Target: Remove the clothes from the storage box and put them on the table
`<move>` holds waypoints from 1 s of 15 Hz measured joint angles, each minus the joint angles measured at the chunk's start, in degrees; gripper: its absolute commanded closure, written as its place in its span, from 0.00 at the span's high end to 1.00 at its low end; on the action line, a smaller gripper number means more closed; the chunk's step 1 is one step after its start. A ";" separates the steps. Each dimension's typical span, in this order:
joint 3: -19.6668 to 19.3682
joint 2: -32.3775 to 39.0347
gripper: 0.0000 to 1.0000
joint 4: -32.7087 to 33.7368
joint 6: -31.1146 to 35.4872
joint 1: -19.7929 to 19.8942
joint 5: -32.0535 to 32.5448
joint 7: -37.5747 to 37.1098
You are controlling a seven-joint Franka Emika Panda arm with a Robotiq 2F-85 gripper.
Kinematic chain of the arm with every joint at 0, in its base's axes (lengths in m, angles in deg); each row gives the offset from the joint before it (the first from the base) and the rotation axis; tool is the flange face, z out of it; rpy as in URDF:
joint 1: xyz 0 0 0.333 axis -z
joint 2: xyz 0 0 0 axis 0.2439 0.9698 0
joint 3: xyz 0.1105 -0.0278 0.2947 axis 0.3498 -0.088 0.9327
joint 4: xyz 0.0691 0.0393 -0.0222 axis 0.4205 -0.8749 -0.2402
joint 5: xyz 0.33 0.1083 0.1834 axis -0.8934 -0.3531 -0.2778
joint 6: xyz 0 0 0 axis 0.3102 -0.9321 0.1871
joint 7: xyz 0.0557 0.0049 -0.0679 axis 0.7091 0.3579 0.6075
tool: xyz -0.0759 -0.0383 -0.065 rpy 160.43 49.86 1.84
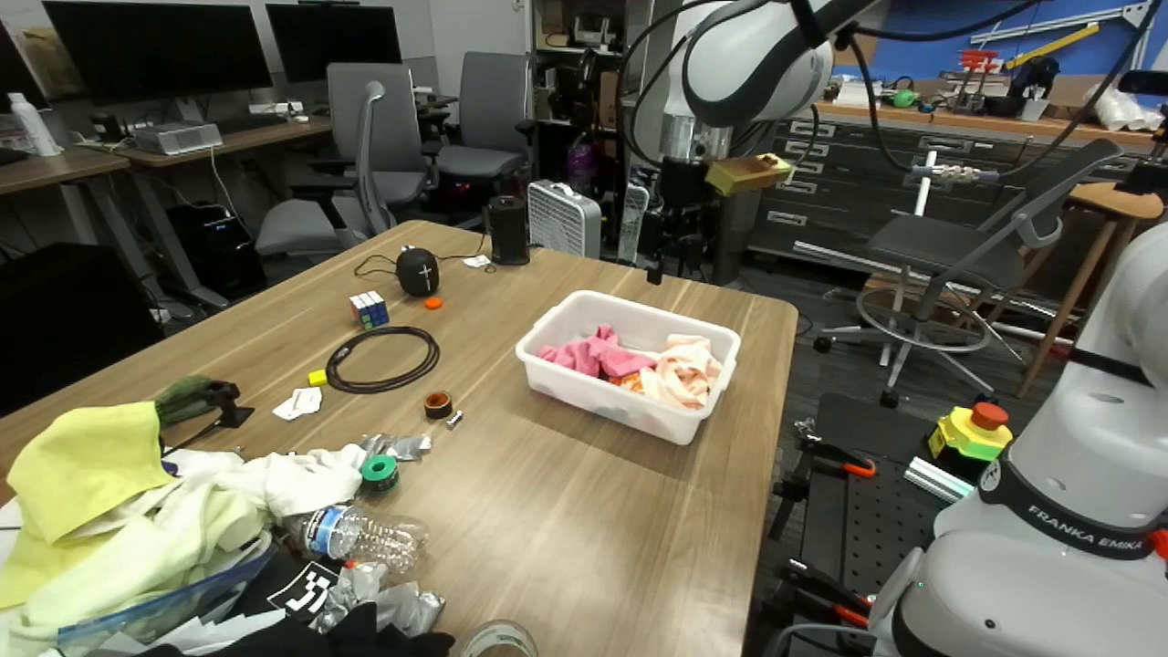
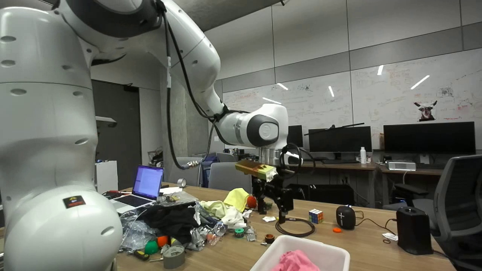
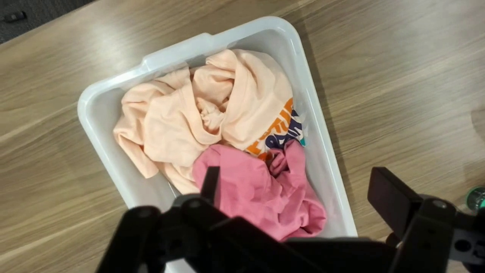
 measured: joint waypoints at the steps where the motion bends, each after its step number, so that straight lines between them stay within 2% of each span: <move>1: -0.22 1.47 1.00 0.44 0.21 0.13 -0.03 0.00; 15: -1.25 20.66 1.00 5.16 4.24 4.60 -5.08 5.00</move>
